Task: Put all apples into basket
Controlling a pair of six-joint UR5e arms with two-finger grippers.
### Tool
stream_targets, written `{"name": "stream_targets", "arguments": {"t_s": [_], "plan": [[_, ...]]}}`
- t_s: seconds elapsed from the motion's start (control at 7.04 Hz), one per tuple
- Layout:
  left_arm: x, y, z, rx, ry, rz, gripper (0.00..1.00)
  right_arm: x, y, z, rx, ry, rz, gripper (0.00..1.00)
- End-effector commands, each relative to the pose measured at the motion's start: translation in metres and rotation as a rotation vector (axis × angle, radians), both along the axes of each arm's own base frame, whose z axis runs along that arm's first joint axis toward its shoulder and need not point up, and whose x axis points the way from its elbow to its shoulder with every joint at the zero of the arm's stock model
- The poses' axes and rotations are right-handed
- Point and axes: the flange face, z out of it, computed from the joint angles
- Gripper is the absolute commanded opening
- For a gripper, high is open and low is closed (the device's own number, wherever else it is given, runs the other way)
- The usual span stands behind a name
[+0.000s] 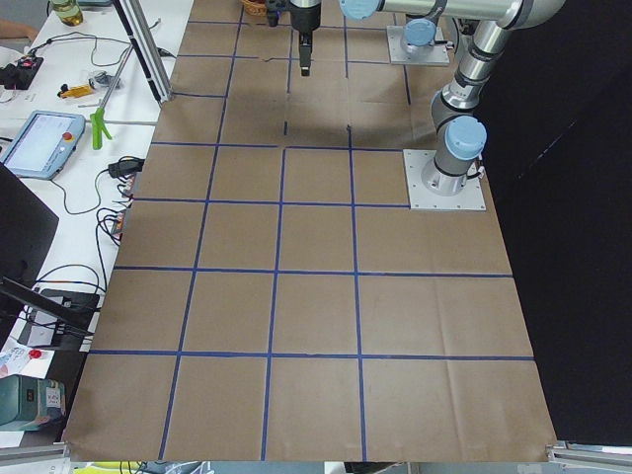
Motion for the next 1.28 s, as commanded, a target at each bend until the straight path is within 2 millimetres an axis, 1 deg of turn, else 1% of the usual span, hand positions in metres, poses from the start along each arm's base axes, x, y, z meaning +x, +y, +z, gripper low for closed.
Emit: {"name": "stream_targets", "arguments": {"t_s": [0.0,0.14,0.28,0.43,0.57,0.99,1.14], "plan": [[0.000,-0.005,-0.007,-0.024,0.001,0.001,0.99,0.101,0.067,0.045,-0.055,0.020,-0.165,0.99],[0.000,-0.005,-0.006,-0.026,0.001,0.003,0.99,0.144,0.087,0.046,-0.060,-0.006,-0.203,0.99],[0.000,-0.005,-0.004,-0.029,0.001,0.003,0.99,0.165,0.100,0.054,-0.078,-0.024,-0.242,0.99],[0.000,-0.006,-0.001,-0.033,0.001,0.003,0.99,0.168,0.103,0.055,-0.070,-0.062,-0.252,0.99],[0.001,-0.008,0.001,-0.033,-0.001,0.003,0.99,0.161,0.101,0.053,-0.076,-0.054,-0.259,0.98],[0.001,-0.008,0.001,-0.033,0.001,0.003,0.99,0.167,0.102,0.061,-0.096,-0.066,-0.242,1.00],[0.001,-0.008,0.001,-0.033,0.001,0.003,0.99,0.167,0.102,0.062,-0.096,-0.065,-0.242,1.00]]}}
